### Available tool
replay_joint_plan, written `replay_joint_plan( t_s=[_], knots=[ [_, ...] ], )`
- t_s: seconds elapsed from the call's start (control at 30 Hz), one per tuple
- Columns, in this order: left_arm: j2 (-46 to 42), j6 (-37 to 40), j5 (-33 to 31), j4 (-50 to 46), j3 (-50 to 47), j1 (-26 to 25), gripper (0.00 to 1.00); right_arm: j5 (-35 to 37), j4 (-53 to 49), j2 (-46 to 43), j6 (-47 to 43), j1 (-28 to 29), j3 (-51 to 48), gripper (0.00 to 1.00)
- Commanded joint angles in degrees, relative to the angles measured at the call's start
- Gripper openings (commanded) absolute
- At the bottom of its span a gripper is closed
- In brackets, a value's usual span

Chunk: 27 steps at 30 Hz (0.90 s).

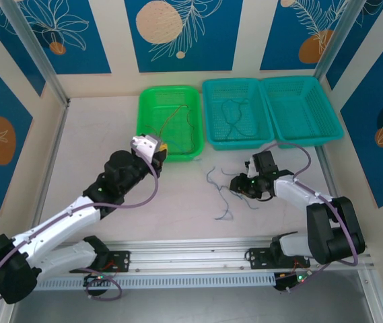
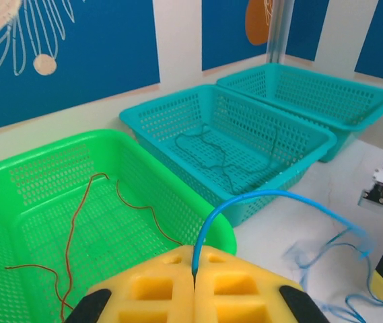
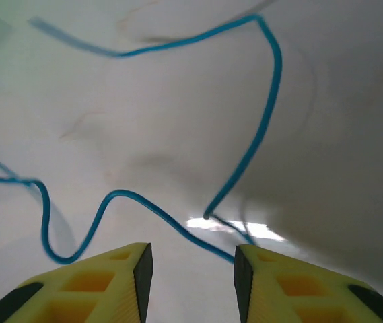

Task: Untangle the cables

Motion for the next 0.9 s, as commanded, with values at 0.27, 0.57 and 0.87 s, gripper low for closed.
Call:
replay_joint_plan(
  t_s=[0.27, 0.57, 0.87],
  knots=[
    [-1.7, -5.0, 9.9, 2.0, 1.8, 2.4, 0.0, 3.9, -0.7, -9.9, 2.1, 1.4, 1.9, 0.47],
    [-1.1, -4.6, 16.4, 0.9, 5.0, 2.3, 0.0, 1.6, 15.8, -28.4, -16.6, 14.9, 5.1, 0.83],
    [-0.1, -5.1, 16.8, 0.8, 6.2, 2.3, 0.0, -10.4, 39.4, -19.2, -38.0, 25.1, 1.5, 0.84]
  ],
)
